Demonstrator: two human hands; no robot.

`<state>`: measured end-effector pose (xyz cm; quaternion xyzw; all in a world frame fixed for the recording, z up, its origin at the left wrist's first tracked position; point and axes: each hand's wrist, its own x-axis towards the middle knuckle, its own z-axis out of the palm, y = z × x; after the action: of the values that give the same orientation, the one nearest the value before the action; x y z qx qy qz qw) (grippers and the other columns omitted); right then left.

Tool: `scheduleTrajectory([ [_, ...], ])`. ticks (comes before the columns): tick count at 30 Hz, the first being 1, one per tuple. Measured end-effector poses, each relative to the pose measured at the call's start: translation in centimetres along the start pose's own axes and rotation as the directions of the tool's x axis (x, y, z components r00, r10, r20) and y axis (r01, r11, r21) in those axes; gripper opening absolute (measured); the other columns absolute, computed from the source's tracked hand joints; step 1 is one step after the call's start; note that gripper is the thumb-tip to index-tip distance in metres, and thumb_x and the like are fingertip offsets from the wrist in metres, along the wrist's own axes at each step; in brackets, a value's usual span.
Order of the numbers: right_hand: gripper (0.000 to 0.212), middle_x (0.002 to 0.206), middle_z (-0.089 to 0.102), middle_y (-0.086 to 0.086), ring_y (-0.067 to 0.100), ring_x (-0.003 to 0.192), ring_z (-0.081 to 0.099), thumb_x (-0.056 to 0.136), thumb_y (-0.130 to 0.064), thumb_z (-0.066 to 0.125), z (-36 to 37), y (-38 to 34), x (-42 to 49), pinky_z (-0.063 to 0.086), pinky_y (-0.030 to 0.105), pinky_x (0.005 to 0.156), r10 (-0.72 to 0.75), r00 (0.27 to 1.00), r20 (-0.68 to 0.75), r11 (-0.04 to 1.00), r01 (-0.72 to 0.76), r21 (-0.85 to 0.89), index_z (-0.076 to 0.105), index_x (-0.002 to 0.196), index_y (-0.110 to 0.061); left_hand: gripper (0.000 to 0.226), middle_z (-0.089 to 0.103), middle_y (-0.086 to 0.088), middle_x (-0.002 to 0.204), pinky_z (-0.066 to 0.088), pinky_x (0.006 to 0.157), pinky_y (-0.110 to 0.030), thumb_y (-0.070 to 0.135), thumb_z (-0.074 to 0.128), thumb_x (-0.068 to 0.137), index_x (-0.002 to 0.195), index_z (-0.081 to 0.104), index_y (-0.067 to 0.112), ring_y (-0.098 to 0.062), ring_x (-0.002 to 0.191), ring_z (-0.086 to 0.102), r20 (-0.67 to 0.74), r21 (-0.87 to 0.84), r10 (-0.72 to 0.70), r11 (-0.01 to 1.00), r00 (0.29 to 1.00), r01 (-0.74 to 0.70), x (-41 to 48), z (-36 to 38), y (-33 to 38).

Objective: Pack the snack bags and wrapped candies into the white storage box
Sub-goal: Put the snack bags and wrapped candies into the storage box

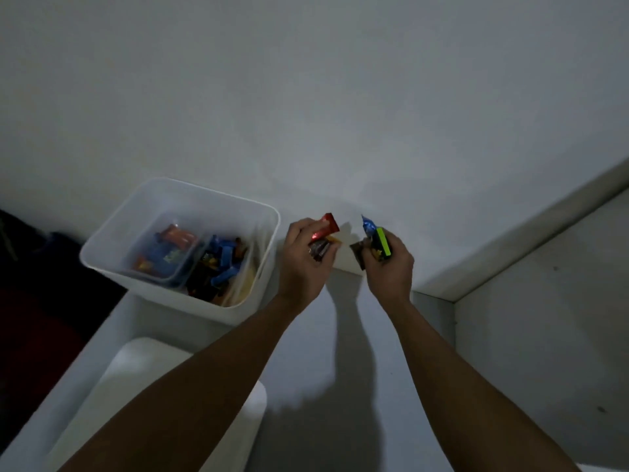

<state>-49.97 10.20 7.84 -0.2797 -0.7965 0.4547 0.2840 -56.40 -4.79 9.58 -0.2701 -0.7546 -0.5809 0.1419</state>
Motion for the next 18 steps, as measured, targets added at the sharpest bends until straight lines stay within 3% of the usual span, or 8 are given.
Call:
scheduleTrajectory([
  [4, 0.020, 0.086, 0.069, -0.006, 0.011, 0.080, 0.065, 0.086, -0.023, 0.067, 4.1, -7.8, -0.1, 0.051, 0.024, 0.072, -0.079, 0.991, 0.108, 0.994, 0.071, 0.083, 0.070, 0.106, -0.020, 0.038, 0.059, -0.009, 0.110, 0.045, 0.081, -0.004, 0.005, 0.082, 0.076, 0.110, 0.065, 0.001, -0.001, 0.094, 0.055, -0.243, -0.001, -0.128, 0.991, 0.961, 0.132, 3.3, -6.7, -0.6],
  [6, 0.006, 0.073, 0.065, -0.007, 0.008, 0.067, 0.059, 0.085, -0.022, 0.068, 6.5, -11.4, -0.7, 0.044, 0.020, 0.060, -0.031, 0.983, 0.183, 0.997, 0.018, 0.073, 0.068, 0.091, -0.021, 0.039, 0.062, -0.008, 0.109, 0.050, 0.079, -0.009, 0.007, 0.082, 0.075, 0.111, 0.066, 0.004, -0.005, 0.090, 0.060, -0.304, -0.023, -0.239, 0.970, 0.922, 0.244, 4.1, -9.8, -1.7],
  [9, 0.008, 0.064, 0.061, -0.002, 0.011, 0.055, 0.052, 0.075, -0.020, 0.071, 11.1, -15.2, -1.6, 0.039, 0.021, 0.051, 0.169, 0.934, 0.314, 0.972, -0.211, 0.105, 0.064, 0.074, -0.017, 0.039, 0.069, -0.009, 0.107, 0.052, 0.085, -0.019, 0.011, 0.081, 0.076, 0.112, 0.067, 0.007, -0.016, 0.093, 0.065, -0.290, -0.011, -0.403, 0.908, 0.868, 0.418, 4.6, -13.6, -3.8],
  [11, 0.012, 0.062, 0.056, 0.007, 0.017, 0.051, 0.048, 0.071, -0.013, 0.072, 13.8, -16.9, -2.2, 0.036, 0.026, 0.048, 0.329, 0.848, 0.415, 0.896, -0.419, 0.146, 0.060, 0.069, -0.011, 0.041, 0.070, -0.008, 0.109, 0.053, 0.093, -0.031, 0.014, 0.080, 0.079, 0.116, 0.065, 0.006, -0.020, 0.099, 0.066, -0.250, 0.002, -0.539, 0.830, 0.804, 0.558, 4.5, -15.5, -5.0],
  [14, 0.015, 0.071, 0.058, 0.015, 0.021, 0.052, 0.054, 0.079, -0.009, 0.073, 16.1, -18.8, -3.1, 0.043, 0.024, 0.043, 0.472, 0.741, 0.477, 0.796, -0.592, 0.131, 0.059, 0.082, -0.002, 0.032, 0.070, -0.003, 0.103, 0.056, 0.093, -0.040, 0.019, 0.075, 0.084, 0.112, 0.066, 0.009, -0.019, 0.093, 0.067, -0.218, -0.038, -0.632, 0.766, 0.743, 0.641, 4.0, -17.1, -5.9],
  [16, 0.043, 0.086, 0.067, 0.019, 0.028, 0.066, 0.067, 0.074, -0.025, 0.083, 17.1, -19.3, -3.4, 0.060, 0.036, 0.056, 0.504, 0.702, 0.503, 0.745, -0.648, 0.159, 0.060, 0.098, 0.002, 0.023, 0.070, 0.000, 0.101, 0.056, 0.092, -0.038, 0.027, 0.067, 0.091, 0.110, 0.066, 0.015, -0.016, 0.092, 0.066, -0.153, -0.113, -0.656, 0.754, 0.739, 0.647, 3.9, -17.8, -5.8],
  [18, 0.085, 0.096, 0.069, 0.019, 0.034, 0.081, 0.072, 0.053, -0.054, 0.090, 17.9, -19.5, -3.4, 0.061, 0.052, 0.072, 0.488, 0.708, 0.510, 0.746, -0.642, 0.177, 0.057, 0.107, 0.003, 0.021, 0.068, 0.002, 0.104, 0.053, 0.094, -0.037, 0.037, 0.053, 0.097, 0.106, 0.065, 0.023, -0.016, 0.097, 0.064, -0.040, -0.199, -0.675, 0.728, 0.737, 0.656, 4.1, -18.2, -5.8],
])
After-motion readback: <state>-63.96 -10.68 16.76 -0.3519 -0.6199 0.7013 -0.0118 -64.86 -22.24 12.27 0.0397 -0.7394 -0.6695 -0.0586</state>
